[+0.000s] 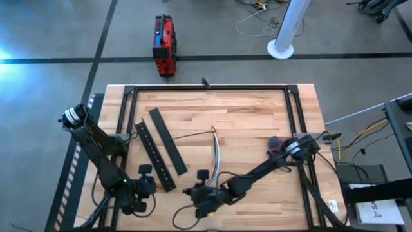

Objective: Ziptie cables
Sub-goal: Move the black cable duct to the center of the table

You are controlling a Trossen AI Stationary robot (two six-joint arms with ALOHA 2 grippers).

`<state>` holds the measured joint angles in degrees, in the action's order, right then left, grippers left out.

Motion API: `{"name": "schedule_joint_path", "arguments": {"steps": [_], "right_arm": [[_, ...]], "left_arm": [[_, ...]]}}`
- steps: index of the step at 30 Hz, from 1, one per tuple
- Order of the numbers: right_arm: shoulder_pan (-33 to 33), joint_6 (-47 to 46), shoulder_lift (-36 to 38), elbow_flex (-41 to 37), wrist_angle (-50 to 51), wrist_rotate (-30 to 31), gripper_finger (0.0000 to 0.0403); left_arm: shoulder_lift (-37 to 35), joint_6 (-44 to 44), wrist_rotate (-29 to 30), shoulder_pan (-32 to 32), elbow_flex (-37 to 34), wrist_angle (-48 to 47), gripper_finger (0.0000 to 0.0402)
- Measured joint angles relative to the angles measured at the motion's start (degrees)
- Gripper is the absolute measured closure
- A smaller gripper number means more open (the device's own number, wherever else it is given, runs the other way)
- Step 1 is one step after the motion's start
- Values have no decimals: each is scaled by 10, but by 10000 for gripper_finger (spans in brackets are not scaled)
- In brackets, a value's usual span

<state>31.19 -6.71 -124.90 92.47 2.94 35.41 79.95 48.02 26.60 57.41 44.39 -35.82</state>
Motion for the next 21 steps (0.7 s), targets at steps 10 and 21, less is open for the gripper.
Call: {"name": "schedule_joint_path", "arguments": {"steps": [10,21], "right_arm": [[42,3,100,0,42,67,376],[32,104,168,-1,43,96,377]], "left_arm": [[28,-110,59,-24,-3,34,213],[114,-112,6,-63,-2,67,181]]}}
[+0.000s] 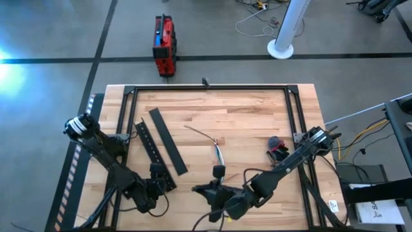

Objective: Ziptie cables
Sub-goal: Move the black cable duct to the center of the table, then put the wrapped cable wires into the cable duct

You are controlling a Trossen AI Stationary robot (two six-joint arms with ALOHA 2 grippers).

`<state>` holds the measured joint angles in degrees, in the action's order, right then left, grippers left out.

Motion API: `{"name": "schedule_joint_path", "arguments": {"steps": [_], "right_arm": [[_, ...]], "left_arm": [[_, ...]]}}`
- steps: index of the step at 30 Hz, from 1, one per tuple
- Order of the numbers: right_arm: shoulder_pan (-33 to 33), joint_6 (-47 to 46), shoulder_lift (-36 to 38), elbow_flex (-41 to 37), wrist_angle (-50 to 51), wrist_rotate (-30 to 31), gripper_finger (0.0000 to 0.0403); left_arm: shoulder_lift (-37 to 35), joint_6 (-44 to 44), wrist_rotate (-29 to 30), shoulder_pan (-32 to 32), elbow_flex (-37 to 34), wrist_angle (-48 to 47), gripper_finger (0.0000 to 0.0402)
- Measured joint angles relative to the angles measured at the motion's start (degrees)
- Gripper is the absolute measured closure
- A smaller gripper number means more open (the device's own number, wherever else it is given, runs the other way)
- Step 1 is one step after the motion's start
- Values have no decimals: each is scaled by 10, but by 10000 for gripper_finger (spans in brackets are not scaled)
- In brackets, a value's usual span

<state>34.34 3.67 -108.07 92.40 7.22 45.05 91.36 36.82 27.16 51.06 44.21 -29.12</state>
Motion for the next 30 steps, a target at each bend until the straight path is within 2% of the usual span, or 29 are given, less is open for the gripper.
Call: {"name": "schedule_joint_path", "arguments": {"steps": [5,11,14,16,19,24,30], "right_arm": [[-23,77,42,0,-3,31,379],[-60,154,64,1,-2,30,376],[-81,185,67,1,-3,25,376],[-98,207,71,1,-9,20,379],[-131,250,81,0,-45,1,380],[-175,352,102,0,-142,-4,377],[-182,412,151,0,-173,-1,380]], "left_arm": [[17,46,-14,-7,11,0,223],[12,61,-35,-12,12,5,332],[11,57,-15,-16,11,-3,383],[7,58,-7,-20,11,-2,390],[7,65,6,-29,11,4,381],[5,71,42,-57,11,22,382],[11,37,83,-112,11,137,389]]}}
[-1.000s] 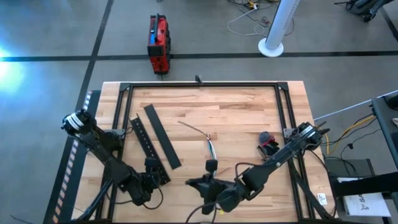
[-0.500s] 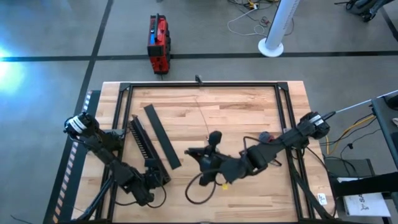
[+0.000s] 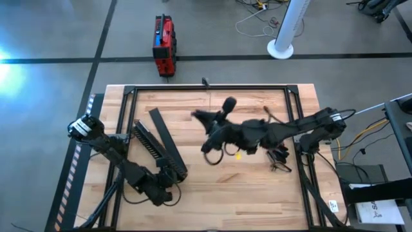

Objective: Ziptie cables
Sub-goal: Put the wrapped cable wires into the cable duct

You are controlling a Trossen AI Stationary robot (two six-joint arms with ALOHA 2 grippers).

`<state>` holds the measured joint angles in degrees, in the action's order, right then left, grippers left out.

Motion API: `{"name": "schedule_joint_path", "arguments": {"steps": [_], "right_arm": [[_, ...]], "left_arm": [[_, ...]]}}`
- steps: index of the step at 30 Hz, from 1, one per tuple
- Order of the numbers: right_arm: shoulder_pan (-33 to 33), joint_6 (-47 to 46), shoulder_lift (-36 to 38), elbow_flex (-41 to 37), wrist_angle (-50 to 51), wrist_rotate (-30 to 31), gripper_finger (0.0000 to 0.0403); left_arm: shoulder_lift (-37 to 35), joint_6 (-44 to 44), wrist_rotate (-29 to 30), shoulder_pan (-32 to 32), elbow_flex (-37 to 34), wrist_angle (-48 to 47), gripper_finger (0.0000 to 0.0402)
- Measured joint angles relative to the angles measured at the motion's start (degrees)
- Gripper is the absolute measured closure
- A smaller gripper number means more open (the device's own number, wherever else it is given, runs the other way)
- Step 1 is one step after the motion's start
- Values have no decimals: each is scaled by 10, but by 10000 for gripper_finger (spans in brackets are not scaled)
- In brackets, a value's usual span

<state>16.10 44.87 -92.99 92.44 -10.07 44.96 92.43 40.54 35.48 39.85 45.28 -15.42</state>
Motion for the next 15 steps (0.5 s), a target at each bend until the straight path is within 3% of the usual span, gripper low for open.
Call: {"name": "schedule_joint_path", "arguments": {"steps": [8,12,15], "right_arm": [[43,-40,87,0,113,1,381],[68,-114,127,0,204,2,379],[92,-154,146,0,263,2,379]], "left_arm": [[59,-121,5,-77,19,261,389],[113,-182,-6,-119,91,268,389],[164,-223,-62,-153,161,242,389]]}}
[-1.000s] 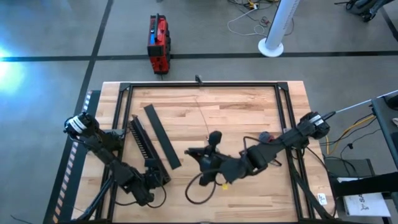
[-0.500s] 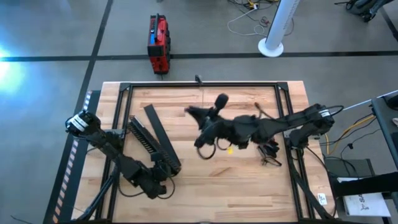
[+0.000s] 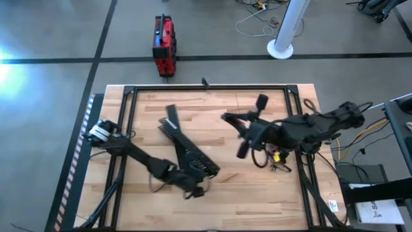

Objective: Ziptie cables
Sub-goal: Put the wrapped cable wires into the cable duct

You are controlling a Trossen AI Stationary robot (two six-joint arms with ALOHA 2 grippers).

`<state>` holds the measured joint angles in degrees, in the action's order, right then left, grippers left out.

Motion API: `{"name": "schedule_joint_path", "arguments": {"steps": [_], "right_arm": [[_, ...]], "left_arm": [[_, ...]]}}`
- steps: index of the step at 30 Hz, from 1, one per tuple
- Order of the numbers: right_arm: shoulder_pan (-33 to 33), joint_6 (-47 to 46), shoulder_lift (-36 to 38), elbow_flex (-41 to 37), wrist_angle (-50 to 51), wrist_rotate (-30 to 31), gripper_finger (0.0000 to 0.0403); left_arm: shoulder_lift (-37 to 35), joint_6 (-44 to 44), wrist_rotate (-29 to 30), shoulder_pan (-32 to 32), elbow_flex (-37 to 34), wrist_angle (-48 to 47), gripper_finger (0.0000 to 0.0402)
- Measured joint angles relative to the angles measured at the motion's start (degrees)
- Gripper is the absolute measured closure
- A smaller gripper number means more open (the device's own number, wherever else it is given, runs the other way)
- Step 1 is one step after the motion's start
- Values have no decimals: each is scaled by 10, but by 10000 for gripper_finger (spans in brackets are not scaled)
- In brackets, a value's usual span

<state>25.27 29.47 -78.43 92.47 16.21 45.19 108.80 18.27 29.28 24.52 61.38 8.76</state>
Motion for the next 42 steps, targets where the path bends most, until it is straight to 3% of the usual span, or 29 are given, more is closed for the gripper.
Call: {"name": "schedule_joint_path", "arguments": {"steps": [2,11,14,21,26,33,37,42], "right_arm": [[12,-12,7,0,25,1,381],[36,-41,19,0,120,29,379],[36,-46,20,0,144,29,381],[36,-49,20,0,154,29,379],[36,-50,20,0,166,29,379],[35,-49,14,0,165,24,381],[32,-45,4,0,164,23,379],[26,-35,-7,0,158,22,380]], "left_arm": [[36,-10,-19,-17,49,-31,389],[138,-9,-1,-53,231,-176,389],[146,-50,-60,-50,256,-176,389],[141,-150,-200,-38,271,-150,389],[125,-161,-289,-22,271,-235,389],[111,-120,-315,7,268,-419,388],[104,-95,-315,12,268,-447,375],[85,-79,-316,15,268,-452,329]]}}
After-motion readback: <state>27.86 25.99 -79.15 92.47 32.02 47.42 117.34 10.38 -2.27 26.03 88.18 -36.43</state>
